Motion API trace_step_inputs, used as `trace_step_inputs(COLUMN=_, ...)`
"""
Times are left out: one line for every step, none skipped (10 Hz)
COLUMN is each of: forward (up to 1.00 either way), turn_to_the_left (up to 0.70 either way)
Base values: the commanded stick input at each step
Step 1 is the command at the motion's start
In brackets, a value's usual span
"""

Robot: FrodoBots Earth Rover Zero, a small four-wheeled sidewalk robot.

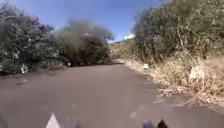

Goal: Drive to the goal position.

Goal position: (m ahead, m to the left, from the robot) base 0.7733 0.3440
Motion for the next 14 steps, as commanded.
trace_step_inputs(forward=0.5, turn_to_the_left=0.0)
trace_step_inputs(forward=0.5, turn_to_the_left=0.0)
trace_step_inputs(forward=0.5, turn_to_the_left=0.0)
trace_step_inputs(forward=0.5, turn_to_the_left=0.0)
trace_step_inputs(forward=0.5, turn_to_the_left=0.0)
trace_step_inputs(forward=0.5, turn_to_the_left=0.0)
trace_step_inputs(forward=0.5, turn_to_the_left=0.0)
trace_step_inputs(forward=0.5, turn_to_the_left=0.0)
trace_step_inputs(forward=0.5, turn_to_the_left=0.0)
trace_step_inputs(forward=0.5, turn_to_the_left=0.0)
trace_step_inputs(forward=0.5, turn_to_the_left=0.0)
trace_step_inputs(forward=0.5, turn_to_the_left=0.0)
trace_step_inputs(forward=0.5, turn_to_the_left=0.0)
trace_step_inputs(forward=0.5, turn_to_the_left=0.0)
